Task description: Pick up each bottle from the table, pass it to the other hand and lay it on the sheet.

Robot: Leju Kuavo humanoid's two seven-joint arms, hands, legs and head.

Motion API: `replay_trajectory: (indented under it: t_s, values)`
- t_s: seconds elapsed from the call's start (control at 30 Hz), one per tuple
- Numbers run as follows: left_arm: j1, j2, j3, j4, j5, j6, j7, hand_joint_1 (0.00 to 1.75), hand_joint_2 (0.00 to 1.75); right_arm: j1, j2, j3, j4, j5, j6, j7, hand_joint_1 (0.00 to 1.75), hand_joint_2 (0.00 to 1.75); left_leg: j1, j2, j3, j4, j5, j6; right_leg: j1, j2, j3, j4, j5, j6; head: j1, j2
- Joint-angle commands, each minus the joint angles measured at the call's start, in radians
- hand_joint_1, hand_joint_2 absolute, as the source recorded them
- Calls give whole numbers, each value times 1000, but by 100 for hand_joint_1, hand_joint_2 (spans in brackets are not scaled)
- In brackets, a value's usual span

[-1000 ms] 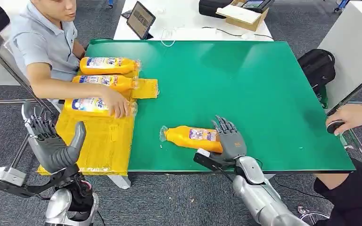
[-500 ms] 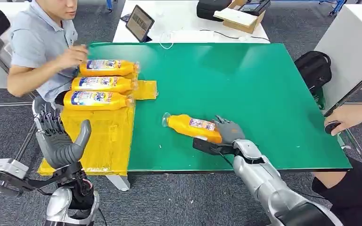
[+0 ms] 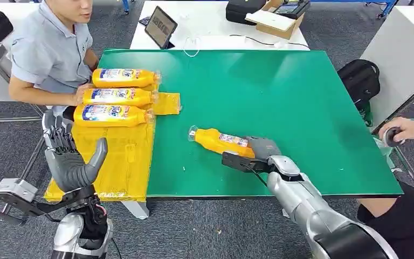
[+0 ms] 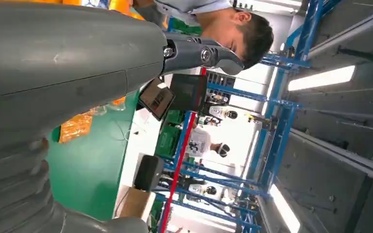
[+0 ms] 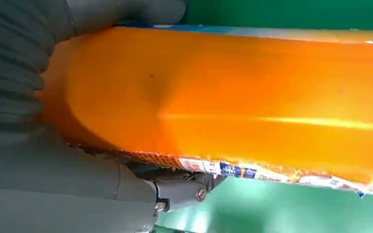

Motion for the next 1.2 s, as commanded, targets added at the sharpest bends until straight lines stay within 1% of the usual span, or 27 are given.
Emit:
replay_trajectory:
  t_s: [0.03, 0.1, 0.13, 0.17, 0.2, 0.23, 0.27, 0.3, 0.33, 0.37, 0.43, 0.5, 0.63, 0.67, 0.7, 0.73, 0.8, 0.83, 0.9, 0.93, 0.97, 1.0, 1.1, 1.13, 1.17, 1.2]
  values:
    - [-22, 51, -47, 81, -8, -17, 21, 0, 175, 175, 73, -235, -144, -344, -122, -329, 175, 175, 2, -4, 2, -3, 1, -2, 3, -4, 3, -3, 0, -3, 0, 0]
    - [-18, 49, -53, 93, -10, -15, 18, 0, 175, 192, 76, -226, -185, -349, -118, -313, 175, 175, 1, 0, 2, -2, 0, -1, 1, 0, 3, -2, 0, -2, 1, 0]
    - [-14, 60, -74, 128, -78, 14, 74, 0, 175, 233, 91, -253, -272, -392, -175, -356, 175, 175, 1, 1, 1, -2, -1, -2, 2, 1, 2, -2, 0, -3, 0, 0]
    - [-6, 48, -79, 181, -124, 47, 155, 0, 175, 285, 108, -282, -365, -438, -228, -390, 175, 175, 1, 1, 0, -2, -1, -2, 1, 1, 2, -1, 0, -2, 0, 0]
    - [3, 22, -72, 222, -94, 45, 193, 0, 175, 331, 124, -302, -452, -469, -269, -410, 175, 175, 1, 1, 0, -3, -1, -2, 1, 1, 1, -1, 0, -2, 0, 0]
    - [7, 15, -83, 258, -43, 6, 204, 0, 175, 371, 137, -307, -533, -494, -290, -425, 175, 175, 1, 1, 1, -3, -1, -2, 1, 0, 2, -2, 0, -3, 0, 0]
    - [16, 6, -86, 281, -8, -3, 187, 0, 175, 403, 156, -315, -605, -540, -304, -443, 175, 175, 1, -1, 1, -3, -1, -2, 1, -2, 1, -2, 0, -2, 0, 0]
    - [31, -3, -96, 282, 15, -7, 148, 0, 175, 437, 181, -319, -685, -603, -312, -472, 175, 175, 1, -1, 0, -3, -1, -2, 1, -2, 2, -2, -1, -2, 0, 0]
    - [43, -4, -105, 275, 32, -19, 146, 0, 175, 452, 194, -314, -719, -627, -320, -482, 175, 175, 1, -3, 1, -4, -2, -3, 2, -3, 3, -3, -2, -3, 0, 0]
    - [63, 1, -125, 246, 59, -52, 151, 0, 175, 477, 211, -306, -779, -661, -352, -508, 175, 175, 2, -3, -2, -3, -2, -3, 2, -3, 1, -1, -3, -3, 0, 0]
    - [74, 1, -133, 228, 56, -49, 151, 0, 175, 484, 214, -294, -796, -662, -360, -505, 175, 175, 2, 1, -7, -1, -3, -2, 2, 1, -5, 1, -2, -2, 0, 0]
    - [73, 2, -133, 223, 57, -50, 154, 0, 175, 482, 211, -293, -793, -663, -361, -504, 175, 175, 1, -1, -12, 0, -2, -1, 1, 0, -10, 1, -2, -1, 0, 0]
    - [70, 8, -133, 218, 62, -57, 163, 0, 175, 474, 203, -292, -775, -677, -367, -511, 175, 175, 1, -2, -15, 0, -2, -1, 1, -2, -12, 1, -2, -1, 0, 0]
    - [81, 32, -166, 208, 57, -117, 165, 0, 175, 477, 201, -269, -777, -688, -353, -524, 175, 175, 2, -2, -13, 0, -3, -2, 1, -1, -10, 1, -3, -2, 0, 0]
    - [92, 51, -194, 202, 35, -154, 155, 0, 175, 479, 192, -235, -778, -676, -337, -528, 175, 175, 1, -1, -16, 0, -1, -1, 1, -1, -14, 1, -2, -1, 0, 0]
    - [104, 62, -211, 196, 13, -174, 143, 0, 175, 480, 186, -207, -775, -662, -324, -529, 175, 175, 1, 0, -15, 0, -2, -2, 1, 0, -13, 1, -2, -2, 0, 0]
    - [114, 66, -238, 180, -40, -194, 103, 0, 175, 477, 160, -107, -759, -592, -283, -530, 175, 175, 1, 1, -16, -1, -2, -2, 0, 1, -14, 0, -1, -2, 0, 0]
    - [112, 63, -243, 176, -44, -204, 99, 0, 175, 471, 154, -68, -742, -554, -281, -527, 175, 175, 1, 0, -17, -1, -1, -1, 1, 1, -15, 0, -1, -1, 0, 0]
    - [100, 56, -246, 165, -39, -223, 99, 0, 175, 445, 154, 4, -665, -501, -257, -498, 175, 175, 1, 2, -18, -1, -2, -1, 1, 2, -16, 0, 0, -1, 0, 0]
    - [96, 53, -246, 158, -36, -229, 97, 0, 175, 429, 155, 37, -623, -471, -256, -487, 175, 175, 1, 3, -15, -1, -3, -2, 1, 3, -13, 0, -1, -2, 0, 0]
    - [89, 51, -251, 152, -34, -240, 97, 0, 175, 410, 162, 68, -564, -445, -269, -493, 175, 175, 2, 3, -16, 0, -2, -2, 2, 3, -15, 0, -1, -2, 0, 0]
    - [85, 51, -254, 149, -34, -243, 98, 0, 175, 400, 168, 80, -537, -443, -262, -496, 175, 175, 2, 4, -14, 0, -3, -2, 2, 4, -13, 0, -1, -3, 0, 0]
    - [84, 50, -255, 148, -34, -244, 98, 0, 175, 401, 172, 82, -535, -442, -266, -497, 175, 175, 2, 0, -18, -1, -1, -1, 2, 0, -15, 0, -1, -1, 0, 0]
    - [84, 50, -255, 148, -34, -244, 98, 0, 175, 401, 172, 82, -535, -442, -266, -497, 175, 175, 2, 1, -15, -1, -2, -2, 2, 1, -13, 0, -1, -2, 0, 0]
    - [83, 54, -259, 149, -26, -261, 106, 0, 175, 389, 169, 102, -513, -434, -252, -503, 175, 175, 2, 1, -16, -1, -2, -1, 2, 2, -14, 0, -1, -1, 0, 0]
    - [76, 53, -265, 156, -23, -270, 110, 0, 175, 380, 172, 126, -497, -404, -265, -510, 175, 175, 2, 1, -18, -1, -1, -1, 1, 1, -15, 0, 0, -1, 0, 0]
